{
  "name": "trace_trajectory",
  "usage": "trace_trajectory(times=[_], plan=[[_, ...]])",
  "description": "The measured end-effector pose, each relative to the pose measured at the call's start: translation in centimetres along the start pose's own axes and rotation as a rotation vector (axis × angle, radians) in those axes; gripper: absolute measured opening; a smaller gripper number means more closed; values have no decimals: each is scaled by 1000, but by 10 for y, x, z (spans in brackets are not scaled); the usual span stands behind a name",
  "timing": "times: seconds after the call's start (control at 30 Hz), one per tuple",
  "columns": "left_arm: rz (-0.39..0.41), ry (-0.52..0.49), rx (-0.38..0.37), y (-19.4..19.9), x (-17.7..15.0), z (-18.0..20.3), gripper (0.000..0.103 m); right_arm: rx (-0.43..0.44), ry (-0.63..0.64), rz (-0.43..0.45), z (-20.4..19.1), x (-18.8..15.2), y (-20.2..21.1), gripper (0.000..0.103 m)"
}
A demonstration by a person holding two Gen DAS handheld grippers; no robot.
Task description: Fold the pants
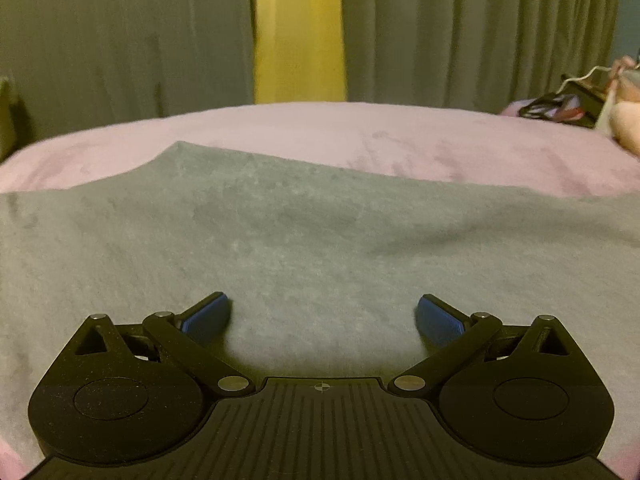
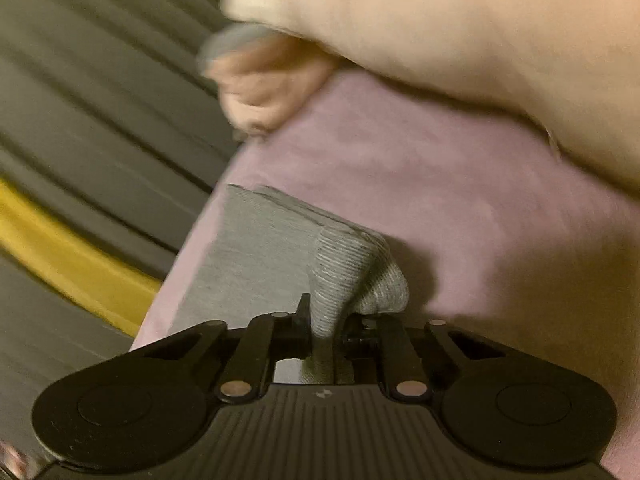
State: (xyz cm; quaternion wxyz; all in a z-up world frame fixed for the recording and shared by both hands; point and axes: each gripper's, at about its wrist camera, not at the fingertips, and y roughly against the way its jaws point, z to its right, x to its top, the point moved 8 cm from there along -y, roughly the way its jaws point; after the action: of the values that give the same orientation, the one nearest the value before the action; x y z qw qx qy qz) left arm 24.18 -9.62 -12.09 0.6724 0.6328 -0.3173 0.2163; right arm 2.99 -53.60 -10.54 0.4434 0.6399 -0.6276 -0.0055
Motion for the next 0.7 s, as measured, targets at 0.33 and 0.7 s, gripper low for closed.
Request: trace_trajectory(times=[0.33,0.7], plan=[[36,71,-222,40,15,22,102,317,615,-112,-217,-97,25,11],[-75,265,-336,24,6,-20,98,352,820,-594,-255,-256,-11,32]])
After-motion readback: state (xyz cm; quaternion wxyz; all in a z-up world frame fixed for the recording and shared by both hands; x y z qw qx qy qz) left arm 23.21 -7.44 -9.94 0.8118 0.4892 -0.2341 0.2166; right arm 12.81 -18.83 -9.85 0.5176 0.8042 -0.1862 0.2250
